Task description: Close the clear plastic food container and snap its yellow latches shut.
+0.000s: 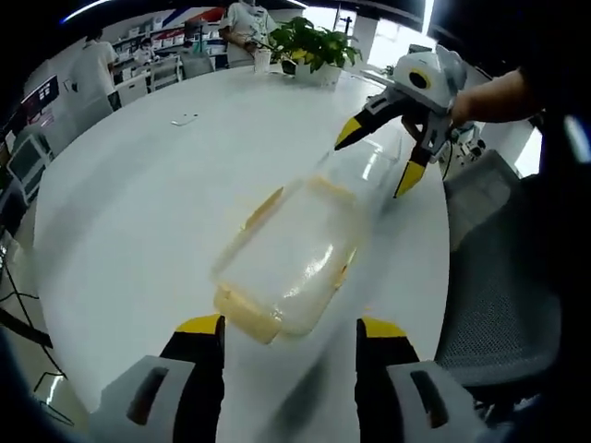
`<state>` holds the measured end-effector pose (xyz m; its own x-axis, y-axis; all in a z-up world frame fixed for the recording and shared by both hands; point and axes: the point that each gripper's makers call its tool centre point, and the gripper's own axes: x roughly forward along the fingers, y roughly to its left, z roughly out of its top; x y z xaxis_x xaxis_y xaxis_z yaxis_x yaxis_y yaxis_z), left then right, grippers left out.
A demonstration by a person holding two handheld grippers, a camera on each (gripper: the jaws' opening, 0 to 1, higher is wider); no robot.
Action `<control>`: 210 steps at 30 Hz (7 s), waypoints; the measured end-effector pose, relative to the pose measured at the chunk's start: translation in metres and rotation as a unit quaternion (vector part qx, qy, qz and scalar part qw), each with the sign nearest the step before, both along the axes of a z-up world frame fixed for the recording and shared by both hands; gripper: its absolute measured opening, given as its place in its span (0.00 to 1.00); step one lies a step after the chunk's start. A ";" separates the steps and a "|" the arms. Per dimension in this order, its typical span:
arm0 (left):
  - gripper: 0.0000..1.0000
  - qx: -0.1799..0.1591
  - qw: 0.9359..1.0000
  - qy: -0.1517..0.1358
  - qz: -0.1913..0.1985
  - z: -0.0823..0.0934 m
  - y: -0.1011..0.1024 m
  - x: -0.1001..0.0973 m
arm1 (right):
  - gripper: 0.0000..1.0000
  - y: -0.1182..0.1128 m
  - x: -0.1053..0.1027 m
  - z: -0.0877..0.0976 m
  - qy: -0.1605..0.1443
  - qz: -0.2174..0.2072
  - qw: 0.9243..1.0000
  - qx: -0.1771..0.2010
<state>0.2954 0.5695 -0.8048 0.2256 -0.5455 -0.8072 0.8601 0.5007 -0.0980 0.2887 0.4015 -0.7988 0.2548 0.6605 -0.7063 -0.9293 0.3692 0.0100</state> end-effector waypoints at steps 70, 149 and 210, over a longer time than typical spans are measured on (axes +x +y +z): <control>0.34 0.149 0.955 0.033 -0.254 -0.039 0.000 0.016 | 0.39 0.011 0.018 -0.052 0.031 0.209 0.952 -0.221; 0.33 0.176 0.950 -0.009 -0.258 0.024 0.006 0.019 | 0.36 0.015 0.014 0.013 0.027 0.184 0.964 -0.191; 0.33 0.167 0.956 -0.011 -0.240 0.034 -0.105 0.008 | 0.36 -0.097 0.010 0.023 0.019 0.194 0.957 -0.216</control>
<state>0.3036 0.4643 -0.7710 0.0330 -0.3031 -0.9524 0.9986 0.0489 0.0191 0.2987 0.3043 -0.7761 0.0177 0.3437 -0.9389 -0.9992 -0.0266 -0.0285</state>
